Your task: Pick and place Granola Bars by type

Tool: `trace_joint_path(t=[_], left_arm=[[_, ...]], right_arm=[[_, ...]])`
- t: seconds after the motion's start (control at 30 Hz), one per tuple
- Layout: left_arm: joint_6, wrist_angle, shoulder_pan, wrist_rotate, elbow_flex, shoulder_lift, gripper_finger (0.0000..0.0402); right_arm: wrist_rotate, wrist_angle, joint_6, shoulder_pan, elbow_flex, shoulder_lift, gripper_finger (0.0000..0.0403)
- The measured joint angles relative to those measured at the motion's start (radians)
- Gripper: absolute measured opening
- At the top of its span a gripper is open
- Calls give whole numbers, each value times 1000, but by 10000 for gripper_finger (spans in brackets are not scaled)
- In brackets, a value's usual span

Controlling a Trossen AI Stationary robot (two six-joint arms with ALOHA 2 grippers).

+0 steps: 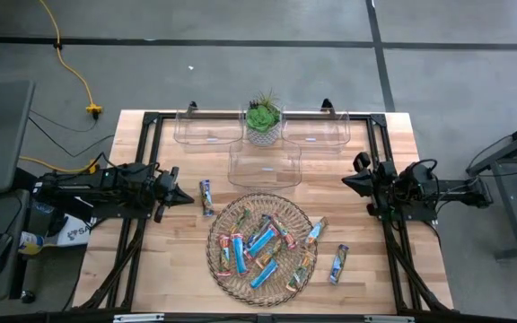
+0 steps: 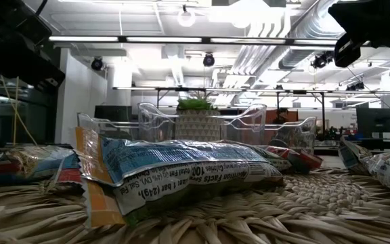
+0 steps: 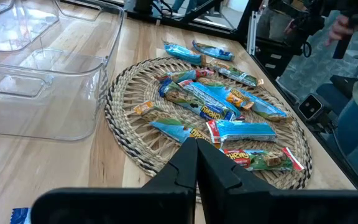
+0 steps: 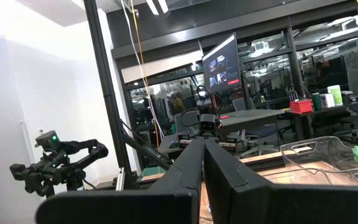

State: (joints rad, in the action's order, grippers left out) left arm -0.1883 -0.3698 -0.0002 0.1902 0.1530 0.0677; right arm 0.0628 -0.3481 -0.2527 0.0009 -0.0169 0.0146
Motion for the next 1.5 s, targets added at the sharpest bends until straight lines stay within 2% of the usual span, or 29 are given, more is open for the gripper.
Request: trace_joint_path(t=[0.4,0.53,0.67,0.8,1.07,1.2,1.33,1.5], left_arm=[[0,0,0,0,0,0,1],[0,0,0,0,0,0,1],[0,0,0,0,0,0,1],[0,0,0,0,0,0,1],[0,0,0,0,0,0,1],[0,0,0,0,0,0,1],[0,0,0,0,0,0,1],[0,0,0,0,0,0,1]], right_arm=[[-2,-52,-89,0,-1,0,0],[0,-29,-83,0,-63,0,0],[0,231,-10,0,-235,12,0],[-22,556,71,0,-476,93,0],[-25,1089,150,0,-955,414,0],[14,1319,177,0,-1156,593,0],[67,1510,188,0,-1315,754,0],[137,1651,210,0,-1440,901,0]])
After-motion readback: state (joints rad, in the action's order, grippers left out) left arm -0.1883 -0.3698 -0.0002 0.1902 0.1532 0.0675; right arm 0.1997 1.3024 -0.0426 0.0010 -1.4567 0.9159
